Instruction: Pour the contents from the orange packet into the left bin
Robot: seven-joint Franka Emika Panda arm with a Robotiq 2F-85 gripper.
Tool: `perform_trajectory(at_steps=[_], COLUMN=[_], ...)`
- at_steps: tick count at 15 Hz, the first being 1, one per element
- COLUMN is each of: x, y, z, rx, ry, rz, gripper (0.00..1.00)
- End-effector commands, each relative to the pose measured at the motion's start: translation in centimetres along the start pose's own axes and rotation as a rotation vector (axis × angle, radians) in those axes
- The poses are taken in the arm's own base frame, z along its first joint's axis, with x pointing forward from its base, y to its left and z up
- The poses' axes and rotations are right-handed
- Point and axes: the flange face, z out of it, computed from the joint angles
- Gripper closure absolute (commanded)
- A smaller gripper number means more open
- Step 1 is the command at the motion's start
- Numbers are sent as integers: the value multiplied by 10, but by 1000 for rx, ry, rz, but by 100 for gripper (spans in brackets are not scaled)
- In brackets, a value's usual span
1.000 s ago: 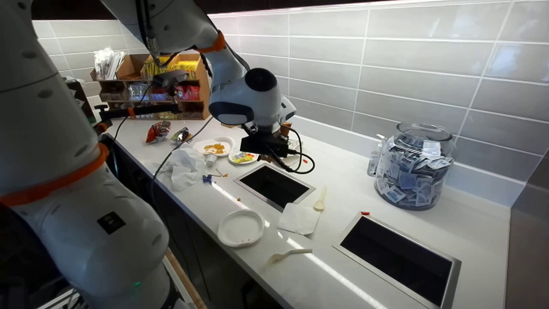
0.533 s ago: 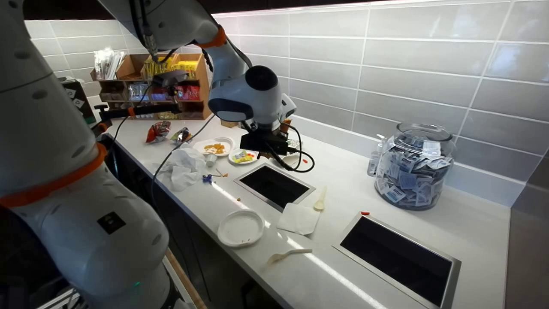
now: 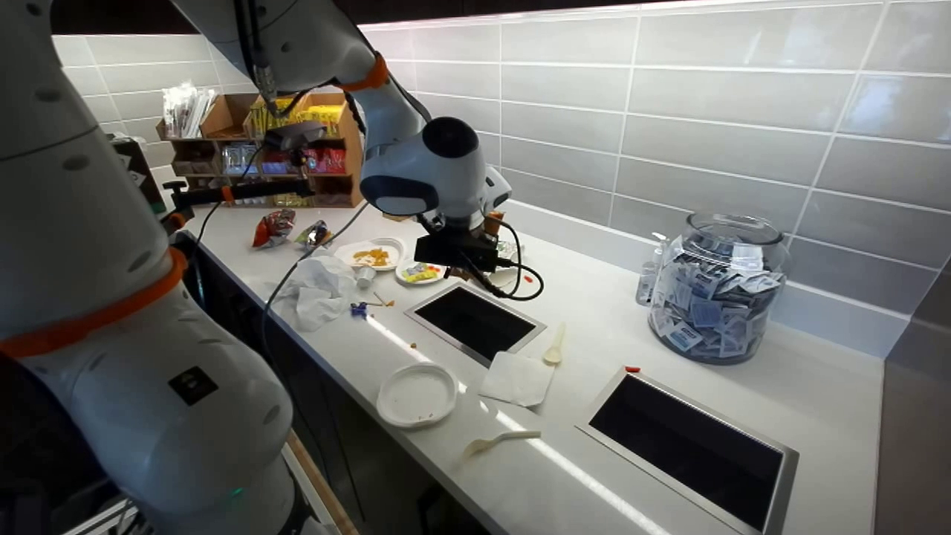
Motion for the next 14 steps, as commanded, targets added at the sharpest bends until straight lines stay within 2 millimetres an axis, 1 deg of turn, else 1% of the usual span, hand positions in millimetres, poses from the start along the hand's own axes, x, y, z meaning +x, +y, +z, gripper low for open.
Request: perform_trajectory(at_steps=[1, 2, 3, 5, 6, 7, 8, 9, 10, 11, 12, 13, 14], x=[-9, -9, -14, -1, 12, -5, 21, -6, 8, 9, -3, 21, 4], y=[2, 2, 3, -3, -9, -1, -13, 1, -7, -7, -3, -16, -6], z=[2, 3, 6, -3, -15, -4, -24, -3, -12, -13, -4, -23, -8], rx=[-79, -101, -123, -67, -16, -101, 21, -166, -45, -51, -105, 17, -89], ry=[-45, -50, -70, -37, 25, -43, 67, -39, -2, 3, -45, 56, -19], rz=[9, 8, 8, -8, -18, 12, -40, 23, -22, -10, 3, -50, 0], gripper=[100, 100, 100, 100, 100, 100, 100, 100, 100, 100, 100, 100, 100])
